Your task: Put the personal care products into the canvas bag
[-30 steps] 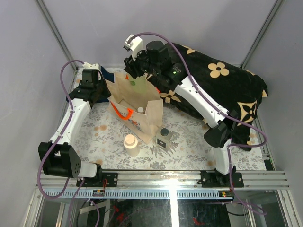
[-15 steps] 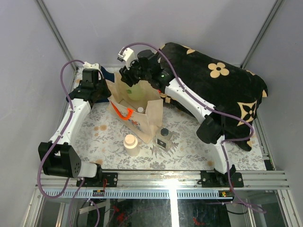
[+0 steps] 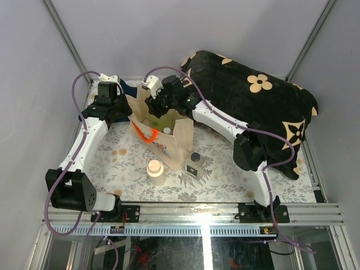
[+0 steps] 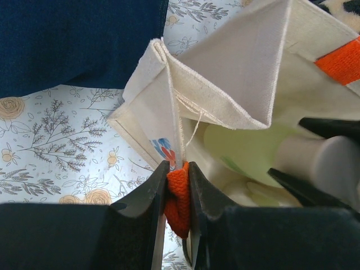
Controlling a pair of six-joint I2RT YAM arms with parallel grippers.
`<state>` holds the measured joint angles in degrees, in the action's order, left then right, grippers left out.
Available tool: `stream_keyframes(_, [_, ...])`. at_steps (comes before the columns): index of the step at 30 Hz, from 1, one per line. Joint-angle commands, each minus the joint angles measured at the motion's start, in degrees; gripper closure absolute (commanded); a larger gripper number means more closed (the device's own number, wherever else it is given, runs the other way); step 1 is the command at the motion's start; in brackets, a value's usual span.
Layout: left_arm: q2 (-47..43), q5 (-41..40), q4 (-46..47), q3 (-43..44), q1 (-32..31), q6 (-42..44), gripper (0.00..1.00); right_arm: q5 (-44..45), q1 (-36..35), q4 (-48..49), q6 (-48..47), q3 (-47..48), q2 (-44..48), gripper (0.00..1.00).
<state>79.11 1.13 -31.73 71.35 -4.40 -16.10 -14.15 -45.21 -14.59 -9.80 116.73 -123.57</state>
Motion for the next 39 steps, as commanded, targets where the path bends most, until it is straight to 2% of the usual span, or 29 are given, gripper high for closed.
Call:
stream_keyframes(1, [0.3, 0.4, 2.9, -0.4, 0.1, 0.5, 0.88, -0.7, 0.0, 10.5, 1.3, -3.5, 8.3, 1.0])
stream_keyframes(5, [0.3, 0.5, 2.8, -0.3, 0.0, 0.5, 0.88, 0.3, 0.0, 10.6, 1.4, -6.8, 9.5, 1.0])
stream_keyframes(6, [0.2, 0.6, 2.8, -0.3, 0.1, 0.5, 0.88, 0.6, 0.0, 10.4, 1.3, -7.3, 9.8, 0.97])
stream_keyframes(8, [0.3, 0.6, 2.7, -0.2, 0.0, 0.5, 0.88, 1.1, 0.0, 9.7, 1.1, -7.3, 10.4, 0.79])
stream_keyframes(10, [0.2, 0.6, 2.7, -0.3, 0.1, 0.5, 0.88, 1.6, 0.0, 9.4, 1.2, -7.5, 11.7, 0.58])
stream_keyframes(12, [0.3, 0.5, 2.7, -0.5, 0.1, 0.5, 0.88, 2.4, -0.1, 9.3, 1.3, -7.3, 13.1, 0.43])
stream_keyframes(14, [0.4, 0.6, 2.7, -0.6, 0.1, 0.5, 0.88, 3.2, -0.1, 9.4, 1.5, -7.0, 14.6, 0.34])
stream_keyframes(19, [0.7, 0.7, 2.9, -0.6, 0.2, 0.5, 0.88, 4.3, -0.3, 7.7, 2.1, -5.1, 18.8, 0.27])
stream_keyframes(23, [0.8, 0.4, 2.9, -0.5, 0.1, 0.6, 0.88, 6.5, -0.5, 2.0, 2.7, -7.0, 24.0, 0.24])
stream_keyframes(31, [0.3, 0.1, 2.4, -0.6, 0.1, 1.0, 0.88, 10.4, -0.7, -6.3, 9.5, -27.0, 40.5, 0.21])
stream_keyframes(35, [0.4, 0.0, 2.3, -0.8, 0.2, 1.3, 0.88, 10.8, -1.0, -14.8, 10.0, -31.5, 46.4, 0.19])
stream_keyframes(39, [0.7, -0.2, 2.3, -0.7, 0.2, 1.7, 0.88, 9.9, -1.4, -22.1, 8.5, -34.6, 48.3, 0.18])
